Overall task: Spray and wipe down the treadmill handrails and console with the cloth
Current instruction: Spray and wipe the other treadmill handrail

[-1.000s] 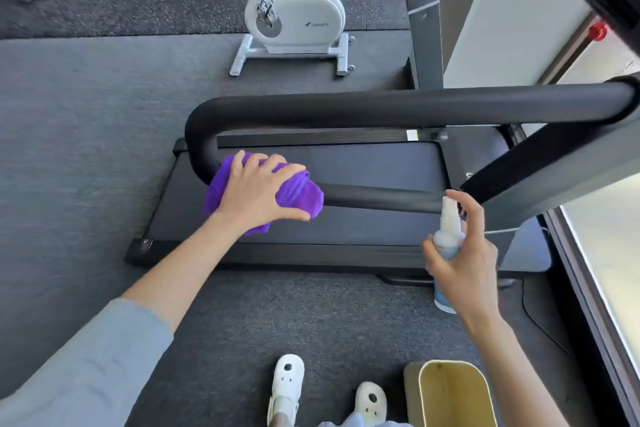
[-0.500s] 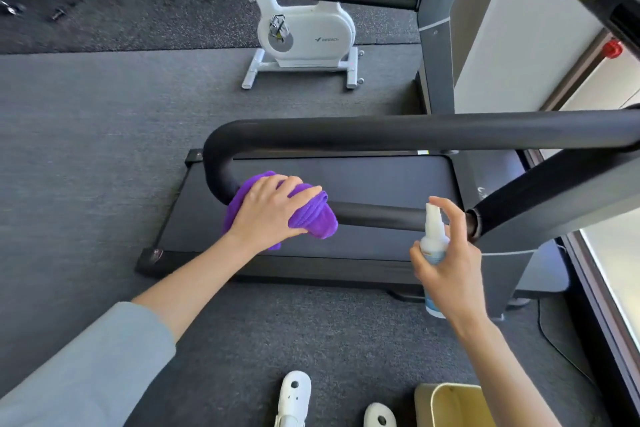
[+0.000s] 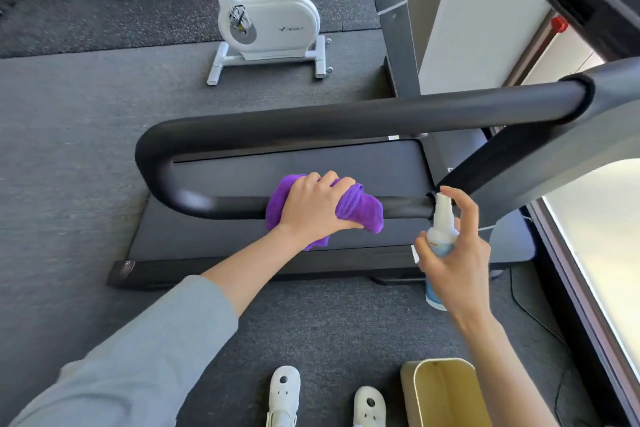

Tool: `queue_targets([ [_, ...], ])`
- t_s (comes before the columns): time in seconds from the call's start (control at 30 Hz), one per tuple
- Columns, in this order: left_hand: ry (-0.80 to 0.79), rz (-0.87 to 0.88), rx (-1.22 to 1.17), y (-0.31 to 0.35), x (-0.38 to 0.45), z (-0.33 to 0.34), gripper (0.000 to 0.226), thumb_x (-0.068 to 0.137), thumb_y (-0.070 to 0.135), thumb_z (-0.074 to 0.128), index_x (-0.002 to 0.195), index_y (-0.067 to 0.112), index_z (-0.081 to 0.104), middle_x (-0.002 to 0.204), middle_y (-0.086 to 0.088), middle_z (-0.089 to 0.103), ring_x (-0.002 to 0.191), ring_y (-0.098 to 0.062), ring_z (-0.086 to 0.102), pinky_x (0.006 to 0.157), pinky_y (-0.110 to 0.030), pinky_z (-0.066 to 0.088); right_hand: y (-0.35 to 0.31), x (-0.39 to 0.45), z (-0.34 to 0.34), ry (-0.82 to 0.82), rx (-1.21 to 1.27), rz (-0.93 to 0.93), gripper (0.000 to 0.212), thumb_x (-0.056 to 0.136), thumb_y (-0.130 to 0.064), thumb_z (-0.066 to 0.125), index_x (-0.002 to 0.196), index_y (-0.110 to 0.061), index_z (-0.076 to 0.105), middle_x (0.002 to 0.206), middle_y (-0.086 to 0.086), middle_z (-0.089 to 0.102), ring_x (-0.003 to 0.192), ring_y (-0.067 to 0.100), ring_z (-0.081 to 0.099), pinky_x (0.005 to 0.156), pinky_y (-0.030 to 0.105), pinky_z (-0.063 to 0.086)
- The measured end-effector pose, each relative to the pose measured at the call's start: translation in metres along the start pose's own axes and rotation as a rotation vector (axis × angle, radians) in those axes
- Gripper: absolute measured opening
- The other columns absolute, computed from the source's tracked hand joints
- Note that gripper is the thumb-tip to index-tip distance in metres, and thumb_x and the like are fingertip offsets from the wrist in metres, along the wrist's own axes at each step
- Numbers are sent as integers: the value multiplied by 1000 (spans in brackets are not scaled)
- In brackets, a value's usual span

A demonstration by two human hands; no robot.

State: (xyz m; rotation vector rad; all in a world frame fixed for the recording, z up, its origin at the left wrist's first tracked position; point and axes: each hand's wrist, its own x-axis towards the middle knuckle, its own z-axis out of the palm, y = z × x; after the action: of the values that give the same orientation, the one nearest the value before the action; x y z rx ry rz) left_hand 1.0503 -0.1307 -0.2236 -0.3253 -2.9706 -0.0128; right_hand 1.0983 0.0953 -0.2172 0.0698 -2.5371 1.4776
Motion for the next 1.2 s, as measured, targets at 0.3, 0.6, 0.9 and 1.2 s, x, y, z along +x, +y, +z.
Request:
queue_targets([
  [0.3,-78,92,-41,106,70,23,79,71,82,53,124,23,53,105,-2,61,86,-25,60,65,-32,38,33,-19,-52,74,-56,47,72,80,3,67,129,-43,41,63,-2,49,53,19,46,54,36,47],
  [0.6,79,74,-103,35,6,8,49,74,35,79,120,22,65,115,-5,64,97,-31,60,83,-44,49,17,-20,-43,52,-28,13,73,82,2,70,130,-44,40,74,-10,53,56,18,52,53,29,47],
  [0.9,89,-61,83,4,-15,5,53,71,48,77,114,20,66,104,-6,65,90,-32,60,79,-42,47,15,-12,-13,53,-32,27,74,80,4,66,132,-42,40,87,-24,57,61,20,51,56,30,46],
  [1.2,-18,7,88,59,27,18,56,81,57,62,125,23,51,114,-3,58,96,-27,57,82,-38,42,32,-3,-29,112,-41,77,70,80,2,67,131,-38,41,78,-11,51,59,25,55,57,20,45],
])
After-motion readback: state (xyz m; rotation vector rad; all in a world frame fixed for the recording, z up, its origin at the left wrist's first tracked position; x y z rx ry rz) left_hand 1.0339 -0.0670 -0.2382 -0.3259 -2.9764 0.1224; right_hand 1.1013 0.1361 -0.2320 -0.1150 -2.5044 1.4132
